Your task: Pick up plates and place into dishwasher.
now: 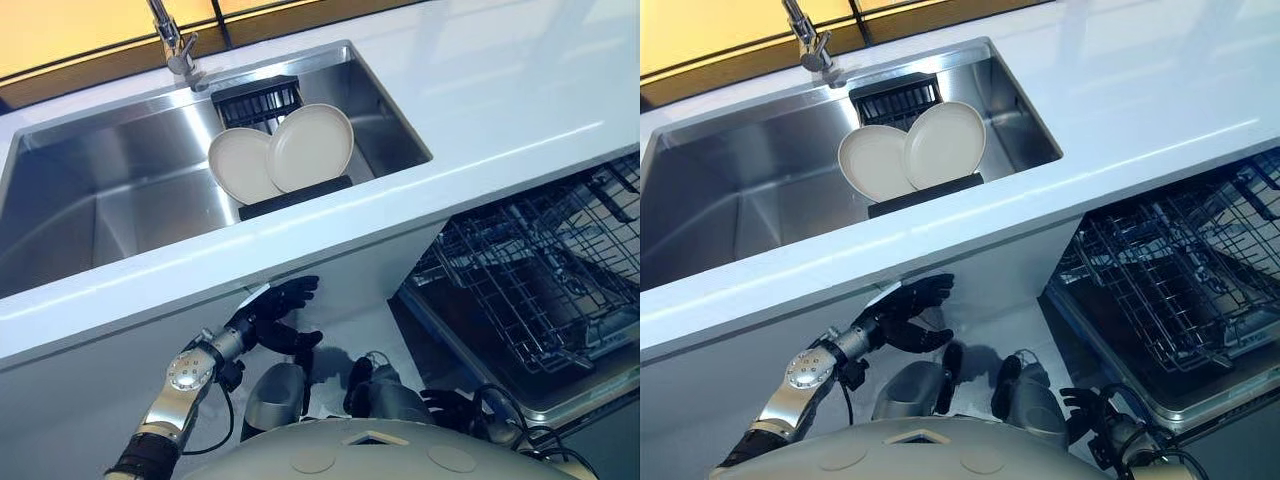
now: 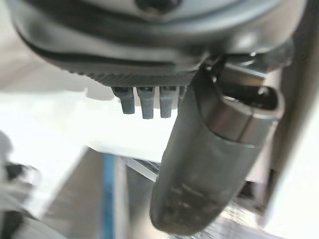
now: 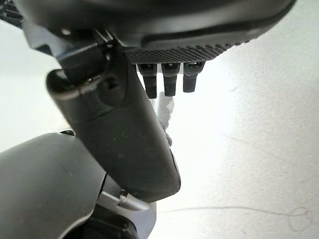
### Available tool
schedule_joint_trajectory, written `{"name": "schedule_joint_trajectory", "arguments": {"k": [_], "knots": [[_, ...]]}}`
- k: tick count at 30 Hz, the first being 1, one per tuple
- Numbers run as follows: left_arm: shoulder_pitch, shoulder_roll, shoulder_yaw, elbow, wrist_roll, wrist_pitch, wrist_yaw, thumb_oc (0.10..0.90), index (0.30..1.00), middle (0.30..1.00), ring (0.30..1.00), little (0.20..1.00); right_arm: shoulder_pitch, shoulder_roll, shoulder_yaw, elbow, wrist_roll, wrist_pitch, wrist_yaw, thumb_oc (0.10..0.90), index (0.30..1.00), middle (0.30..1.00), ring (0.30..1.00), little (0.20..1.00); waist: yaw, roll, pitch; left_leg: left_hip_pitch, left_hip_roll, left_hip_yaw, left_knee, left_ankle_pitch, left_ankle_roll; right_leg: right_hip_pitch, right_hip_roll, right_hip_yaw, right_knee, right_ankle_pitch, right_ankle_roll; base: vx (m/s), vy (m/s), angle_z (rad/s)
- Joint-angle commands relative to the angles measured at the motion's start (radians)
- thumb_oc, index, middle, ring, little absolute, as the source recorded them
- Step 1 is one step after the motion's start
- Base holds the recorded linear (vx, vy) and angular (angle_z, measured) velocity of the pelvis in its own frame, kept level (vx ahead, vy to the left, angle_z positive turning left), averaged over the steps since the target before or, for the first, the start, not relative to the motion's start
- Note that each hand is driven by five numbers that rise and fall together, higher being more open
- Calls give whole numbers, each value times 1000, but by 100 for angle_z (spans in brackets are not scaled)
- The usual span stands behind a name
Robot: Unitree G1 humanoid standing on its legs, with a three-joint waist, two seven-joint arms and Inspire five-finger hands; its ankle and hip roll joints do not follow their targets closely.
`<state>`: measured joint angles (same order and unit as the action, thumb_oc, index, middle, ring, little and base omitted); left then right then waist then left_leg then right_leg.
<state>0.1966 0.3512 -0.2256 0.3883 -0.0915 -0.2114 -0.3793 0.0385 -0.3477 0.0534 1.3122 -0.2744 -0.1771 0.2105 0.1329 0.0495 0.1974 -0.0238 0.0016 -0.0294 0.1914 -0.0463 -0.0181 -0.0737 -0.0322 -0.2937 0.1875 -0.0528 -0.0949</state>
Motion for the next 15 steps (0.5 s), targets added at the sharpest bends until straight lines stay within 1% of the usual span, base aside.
{"name": "schedule_joint_trajectory", "arguments": {"k": [1,3,5,7,8,10,11,12,13,15], "knots": [[-96,7,126,-31,10,-124,117,800,900,900,900,900,-59,-1,-33,-15,8,-25,24,800,900,900,900,900,22,-37,-22,-63,-31,0,46,-11,-26,200,28,10,-136,-56,67,24,45,9],[-94,-1,119,25,44,-121,139,800,900,900,900,900,-62,-1,-38,-11,2,-28,24,800,900,900,900,900,19,-37,-24,-59,-34,-1,49,-13,-26,198,25,10,-132,-55,68,27,36,-2],[-94,-17,115,91,65,-120,139,800,900,900,900,900,-64,-1,-42,-14,-4,-27,28,800,900,900,900,900,12,-40,-27,-54,-37,2,51,-17,-25,197,22,12,-132,-53,69,32,38,9],[-92,-22,97,137,123,-148,127,800,900,900,900,900,-64,-4,-44,-19,-14,-24,34,800,900,900,900,900,5,-41,-29,-52,-39,6,57,-19,-26,196,18,15,-130,-52,69,34,54,7],[-93,-22,76,158,179,-159,118,800,900,900,900,900,-65,-7,-43,-21,-23,-22,36,800,900,900,900,900,-1,-39,-30,-53,-38,10,61,-18,-27,195,17,18,-131,-51,69,30,60,-1],[-98,-12,44,176,237,-188,101,800,900,900,900,900,-65,-14,-43,-21,-35,-23,40,800,900,900,900,900,-10,-38,-32,-52,-39,16,65,-23,-27,193,14,23,-133,-48,70,15,60,-3],[-101,-7,27,177,245,-196,87,800,900,900,900,900,-67,-17,-41,-22,-40,-24,41,800,900,900,900,900,-15,-37,-33,-50,-39,19,66,-25,-27,191,12,26,-133,-47,72,2,68,-6],[-110,-2,2,169,234,-193,56,800,900,900,900,900,-70,-23,-35,-22,-43,-26,44,800,900,900,900,900,-22,-35,-35,-49,-37,25,64,-29,-27,189,9,28,-135,-45,74,0,67,-8],[-116,1,-10,162,234,-205,14,800,900,900,900,900,-71,-26,-33,-23,-42,-27,45,800,900,900,900,900,-26,-33,-36,-46,-36,29,60,-30,-27,188,7,29,-136,-44,75,3,67,-7],[-141,6,-49,118,192,-194,-55,800,900,900,900,900,-74,-28,-27,-30,-41,-24,45,800,900,900,900,900,-40,-31,-39,-41,-34,43,53,-34,-26,183,3,33,-136,-42,79,1,62,-10]]}}
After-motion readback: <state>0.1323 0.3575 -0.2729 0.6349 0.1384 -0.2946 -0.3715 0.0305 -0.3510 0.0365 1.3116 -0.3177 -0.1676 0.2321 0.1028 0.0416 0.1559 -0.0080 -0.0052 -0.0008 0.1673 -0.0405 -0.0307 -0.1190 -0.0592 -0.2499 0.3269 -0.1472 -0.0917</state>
